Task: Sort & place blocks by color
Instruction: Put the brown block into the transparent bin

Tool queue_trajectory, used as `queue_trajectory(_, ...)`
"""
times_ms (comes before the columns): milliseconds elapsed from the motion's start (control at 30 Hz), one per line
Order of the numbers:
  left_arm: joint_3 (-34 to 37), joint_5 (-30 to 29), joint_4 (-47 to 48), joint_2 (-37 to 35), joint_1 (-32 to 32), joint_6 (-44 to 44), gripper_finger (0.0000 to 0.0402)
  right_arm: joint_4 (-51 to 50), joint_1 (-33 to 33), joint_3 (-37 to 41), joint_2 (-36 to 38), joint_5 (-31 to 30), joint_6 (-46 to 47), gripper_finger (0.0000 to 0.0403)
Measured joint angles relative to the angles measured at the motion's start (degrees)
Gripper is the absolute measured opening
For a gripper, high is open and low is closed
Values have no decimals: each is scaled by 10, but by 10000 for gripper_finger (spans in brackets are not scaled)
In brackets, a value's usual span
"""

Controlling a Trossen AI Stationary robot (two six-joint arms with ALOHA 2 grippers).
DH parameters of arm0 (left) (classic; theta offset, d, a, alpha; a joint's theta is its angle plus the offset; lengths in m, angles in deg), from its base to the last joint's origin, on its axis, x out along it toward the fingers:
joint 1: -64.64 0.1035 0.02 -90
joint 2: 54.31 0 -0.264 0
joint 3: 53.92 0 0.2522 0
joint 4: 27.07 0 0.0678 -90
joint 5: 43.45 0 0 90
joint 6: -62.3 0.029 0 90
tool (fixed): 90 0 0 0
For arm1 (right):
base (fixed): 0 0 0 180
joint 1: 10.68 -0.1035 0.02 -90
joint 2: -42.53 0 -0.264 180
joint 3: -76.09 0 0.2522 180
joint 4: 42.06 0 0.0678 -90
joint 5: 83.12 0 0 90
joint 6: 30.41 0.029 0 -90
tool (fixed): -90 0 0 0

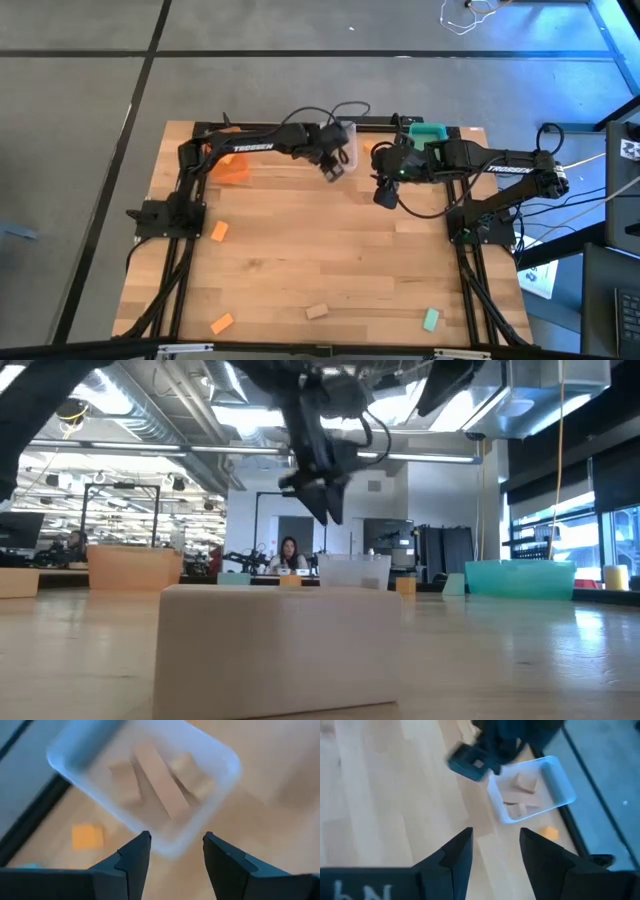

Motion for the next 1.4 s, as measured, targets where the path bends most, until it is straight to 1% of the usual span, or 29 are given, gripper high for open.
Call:
queue_trajectory(100, 0, 3, 83, -27, -34, 3, 173, -3, 0, 0, 0, 26, 11, 163)
queue_trajectory(233, 0, -4, 203, -49, -95, 14, 173, -21, 0, 0, 0, 96, -8, 163)
queue_trajectory(367, 0, 5, 271, -65, -169, 14, 173, -35, -3, 0, 0, 192, -19, 163)
queue_trajectory(433, 0, 27, 281, -66, -205, 7, 173, -38, -7, 0, 0, 211, -19, 163)
queue_trajectory(500, 1, 50, 293, -73, -244, -6, 173, -41, -15, 0, 0, 217, -19, 163)
queue_trajectory(667, 1, 96, 263, -72, -336, -31, 173, -49, -34, 0, 0, 218, -49, 163)
queue_trajectory(767, 3, 119, 224, -73, -379, -34, 173, -49, -46, 0, 0, 218, -69, 163)
queue_trajectory(833, 14, 121, 184, -72, -401, -49, 173, -49, -56, 0, -2, 218, -80, 163)
queue_trajectory(900, 22, 121, 148, -72, -417, -76, 173, -49, -65, 0, -3, 218, -92, 163)
queue_trajectory(1033, 40, 119, 75, -72, -438, -166, 173, -45, -84, 0, -4, 213, -109, 163)
queue_trajectory(1100, 61, 111, 28, -72, -448, -195, 173, -44, -92, 0, -5, 198, -109, 163)
queue_trajectory(1167, 83, 88, -3, -72, -459, -226, 173, -44, -99, 0, -5, 186, -108, 163)
queue_trajectory(1300, 125, 42, -51, -72, -479, -302, 173, -44, -111, 0, -5, 183, -109, 163)
queue_trajectory(1400, 158, 22, -109, -72, -494, -325, 173, -45, -121, 0, -5, 183, -109, 163)
